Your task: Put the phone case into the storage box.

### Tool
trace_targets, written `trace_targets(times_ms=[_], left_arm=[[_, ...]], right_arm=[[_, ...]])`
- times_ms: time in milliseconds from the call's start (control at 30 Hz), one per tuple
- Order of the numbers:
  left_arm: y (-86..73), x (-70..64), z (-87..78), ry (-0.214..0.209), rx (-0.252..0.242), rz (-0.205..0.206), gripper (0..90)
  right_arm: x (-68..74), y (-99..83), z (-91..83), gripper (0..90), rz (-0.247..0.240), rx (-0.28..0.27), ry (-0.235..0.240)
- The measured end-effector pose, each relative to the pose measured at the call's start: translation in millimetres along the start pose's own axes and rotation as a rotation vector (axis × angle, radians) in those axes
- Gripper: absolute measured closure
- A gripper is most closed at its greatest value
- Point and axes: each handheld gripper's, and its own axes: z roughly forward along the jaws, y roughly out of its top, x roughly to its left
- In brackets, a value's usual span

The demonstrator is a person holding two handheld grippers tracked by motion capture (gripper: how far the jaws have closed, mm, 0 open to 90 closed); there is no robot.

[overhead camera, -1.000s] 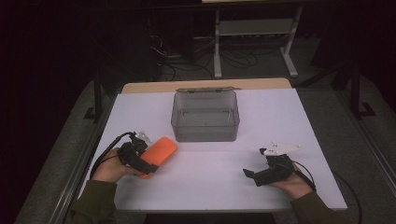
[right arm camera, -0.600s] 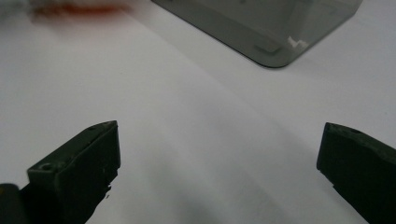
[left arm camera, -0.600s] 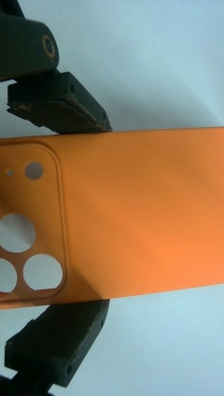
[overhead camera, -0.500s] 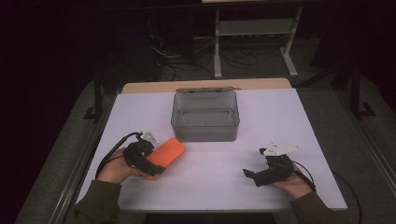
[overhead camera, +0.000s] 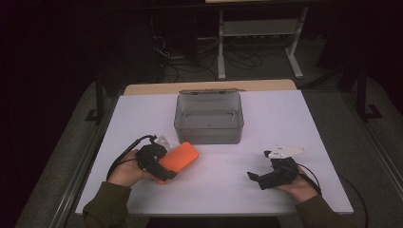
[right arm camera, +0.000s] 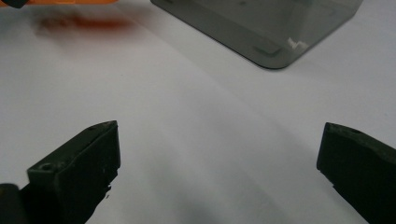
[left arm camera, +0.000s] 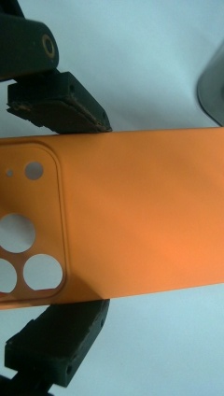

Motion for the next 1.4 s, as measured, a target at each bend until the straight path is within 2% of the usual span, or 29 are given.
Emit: trace_targets(times_ms=[433, 1400], left_arm=[[16.4, -4.0, 4.5, -0.024, -0.013, 0.038, 14.6], [66.8, -14.7, 20.0, -0.076, -0.018, 0.151, 14.6]], right_arm=[[-0.6, -0.4, -0.9, 0.0, 0.011, -0.004, -0.002], [-1.9, -1.6, -2.1, 0.0, 0.010, -0.004, -0.012]])
